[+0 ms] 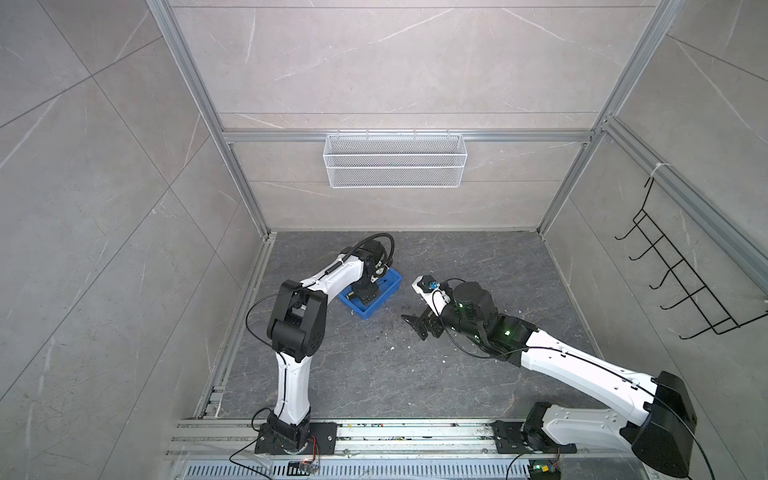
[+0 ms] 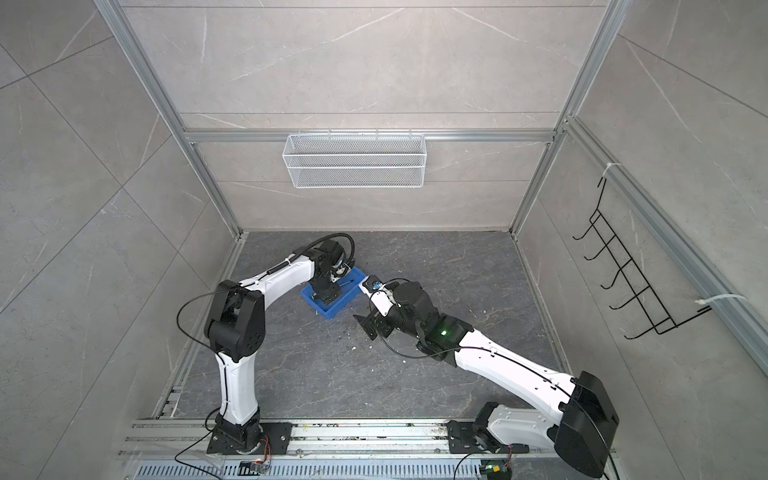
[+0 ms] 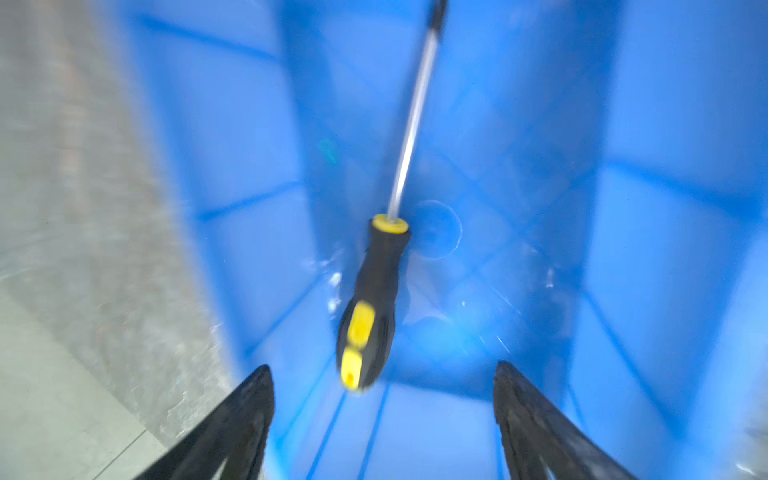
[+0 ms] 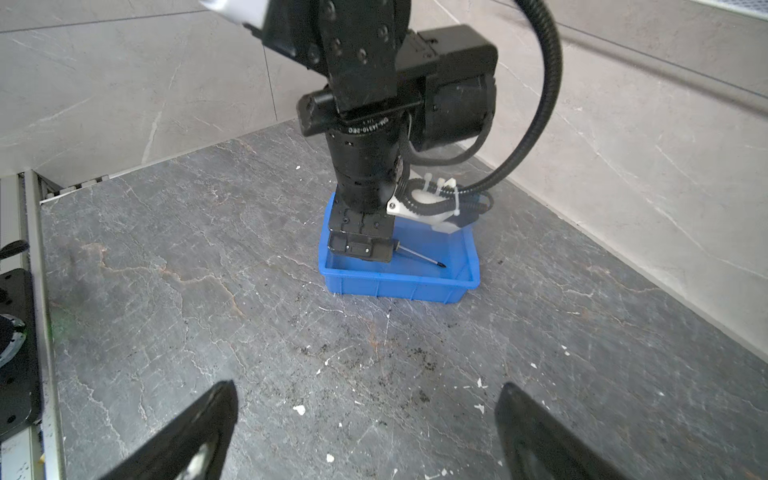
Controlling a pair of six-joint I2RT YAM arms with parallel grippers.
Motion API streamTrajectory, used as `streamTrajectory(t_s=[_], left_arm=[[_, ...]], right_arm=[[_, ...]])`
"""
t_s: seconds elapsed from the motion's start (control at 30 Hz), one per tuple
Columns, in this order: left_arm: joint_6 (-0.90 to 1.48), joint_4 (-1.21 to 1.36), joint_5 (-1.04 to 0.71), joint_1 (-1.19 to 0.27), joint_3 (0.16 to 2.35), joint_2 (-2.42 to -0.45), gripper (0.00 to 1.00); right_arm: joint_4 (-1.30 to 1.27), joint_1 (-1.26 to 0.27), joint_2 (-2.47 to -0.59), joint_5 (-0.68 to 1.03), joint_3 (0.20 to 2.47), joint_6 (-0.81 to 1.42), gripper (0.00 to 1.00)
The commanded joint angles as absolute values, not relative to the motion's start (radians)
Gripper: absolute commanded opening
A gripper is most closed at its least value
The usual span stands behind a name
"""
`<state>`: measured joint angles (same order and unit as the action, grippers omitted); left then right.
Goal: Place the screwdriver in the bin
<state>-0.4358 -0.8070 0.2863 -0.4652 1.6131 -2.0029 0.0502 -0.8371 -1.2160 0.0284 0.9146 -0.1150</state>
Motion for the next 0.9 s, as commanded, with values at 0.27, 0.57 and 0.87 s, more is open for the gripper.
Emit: streamTrajectory(t_s=[0.27,0.57,0.87], left_arm=[[-0.299,-0.731,0.251,-0.471,1.554,-1.697,1.00],[-0.125,-0.447,0.284,-0.459,1.337,-1.468,1.00],[0.056,-0.043,0.286,-0.340,0.921,-1.225,1.00]], right_arm=[[-0.012,-0.821,-1.227,0.101,0.934,-0.110,0.99],[-0.055,-0.765,-1.172,0.129,0.885,-0.063,0.99],[-0.149,-0.591,-1.113,0.144,0.792,-0.009,0.99]])
